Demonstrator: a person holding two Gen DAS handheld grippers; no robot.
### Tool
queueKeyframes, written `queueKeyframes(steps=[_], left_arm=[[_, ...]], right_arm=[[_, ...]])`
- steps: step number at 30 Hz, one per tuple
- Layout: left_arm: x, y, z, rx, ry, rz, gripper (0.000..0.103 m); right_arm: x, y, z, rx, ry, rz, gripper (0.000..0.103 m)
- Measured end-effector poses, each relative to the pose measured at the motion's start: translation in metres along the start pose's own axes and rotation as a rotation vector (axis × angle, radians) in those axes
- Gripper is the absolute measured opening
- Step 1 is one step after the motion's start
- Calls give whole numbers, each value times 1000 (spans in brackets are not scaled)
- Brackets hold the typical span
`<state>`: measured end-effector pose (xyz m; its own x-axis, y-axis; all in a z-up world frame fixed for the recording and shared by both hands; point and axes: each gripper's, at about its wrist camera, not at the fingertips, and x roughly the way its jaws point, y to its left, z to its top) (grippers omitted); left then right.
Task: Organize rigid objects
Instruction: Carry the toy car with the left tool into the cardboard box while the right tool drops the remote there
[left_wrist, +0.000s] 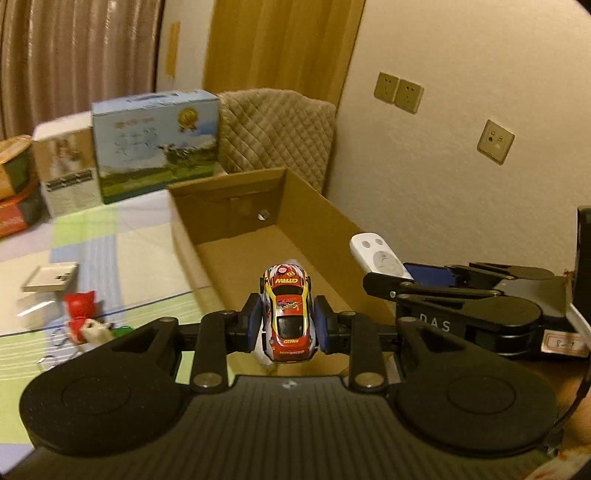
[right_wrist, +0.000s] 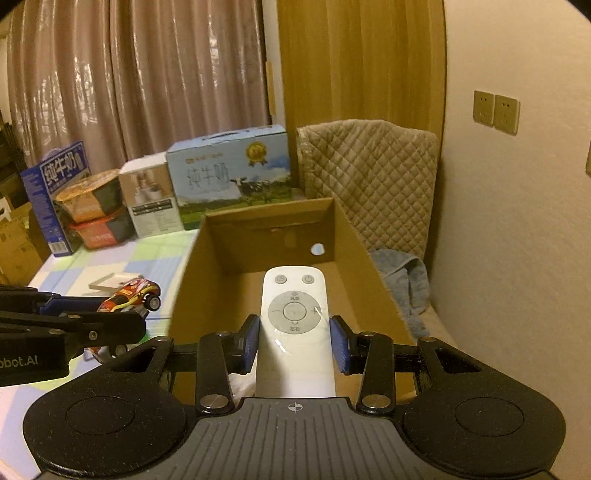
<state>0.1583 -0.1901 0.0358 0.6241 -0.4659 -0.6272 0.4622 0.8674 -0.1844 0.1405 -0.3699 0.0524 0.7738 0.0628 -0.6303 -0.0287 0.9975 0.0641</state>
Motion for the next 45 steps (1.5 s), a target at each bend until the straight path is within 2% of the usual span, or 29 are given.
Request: queueKeyframes(steps=[14,29,32,38,45], left_arm=[[63,-7,2,40,92,-15,25],[88,-13,-8,58,157,-49,26],[86,-14,-8,72,154,-40,26],[61,-2,-1,48,90,1,26],[36,22,2,-13,48,44,26]], right_arm=[[44,-36,-4,35,70,-6,38],[54,-44,3,71,67,1,38],[53,-44,3,76,69,0,38],[52,-44,2,78,70,3,38],[54,-39,1,81,79,10,38]])
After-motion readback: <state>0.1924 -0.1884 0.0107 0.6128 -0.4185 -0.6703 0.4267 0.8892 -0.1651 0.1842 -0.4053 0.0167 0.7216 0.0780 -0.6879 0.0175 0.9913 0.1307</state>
